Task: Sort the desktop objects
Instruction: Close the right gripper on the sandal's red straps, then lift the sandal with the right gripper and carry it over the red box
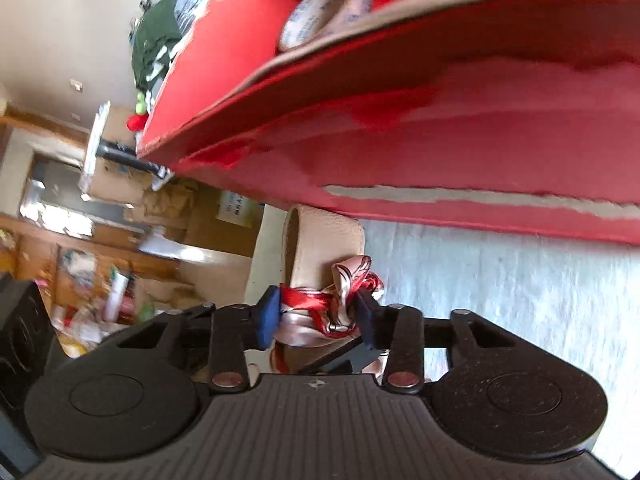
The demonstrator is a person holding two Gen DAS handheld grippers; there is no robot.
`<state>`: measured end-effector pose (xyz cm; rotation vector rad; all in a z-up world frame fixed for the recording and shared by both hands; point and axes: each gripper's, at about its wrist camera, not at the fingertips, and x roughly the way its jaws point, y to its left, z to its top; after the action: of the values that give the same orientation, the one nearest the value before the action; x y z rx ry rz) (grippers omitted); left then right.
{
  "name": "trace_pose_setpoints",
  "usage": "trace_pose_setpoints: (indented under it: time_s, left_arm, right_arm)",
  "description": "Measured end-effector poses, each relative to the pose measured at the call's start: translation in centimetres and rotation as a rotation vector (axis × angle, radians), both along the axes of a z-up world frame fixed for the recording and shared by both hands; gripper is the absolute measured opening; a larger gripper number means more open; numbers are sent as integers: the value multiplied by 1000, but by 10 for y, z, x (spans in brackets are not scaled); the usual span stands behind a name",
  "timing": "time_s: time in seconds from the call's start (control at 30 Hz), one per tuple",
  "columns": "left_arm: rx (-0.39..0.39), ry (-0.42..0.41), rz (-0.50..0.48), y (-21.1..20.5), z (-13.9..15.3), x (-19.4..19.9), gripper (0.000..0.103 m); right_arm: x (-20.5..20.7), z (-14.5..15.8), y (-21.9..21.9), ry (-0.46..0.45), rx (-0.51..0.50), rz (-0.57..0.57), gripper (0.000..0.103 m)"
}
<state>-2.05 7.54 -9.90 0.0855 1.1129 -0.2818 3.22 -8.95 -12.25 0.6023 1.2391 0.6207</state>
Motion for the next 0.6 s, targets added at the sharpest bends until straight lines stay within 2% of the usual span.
trace_pose_setpoints:
  time_s: [0.07,0.23,0.6]
  left_arm:
    - [-4,2,-19,-5,2,1,49]
    - [-43,26,-92,-18,7,1,49]
    - [-62,37,-261,-92,16,-10,48]
  right_arm:
    - [-2,0,-12,22,30,-22,34]
    - [-13,4,-40,29,27,-70,31]
    - [-31,12,-109,43,7,-169,28]
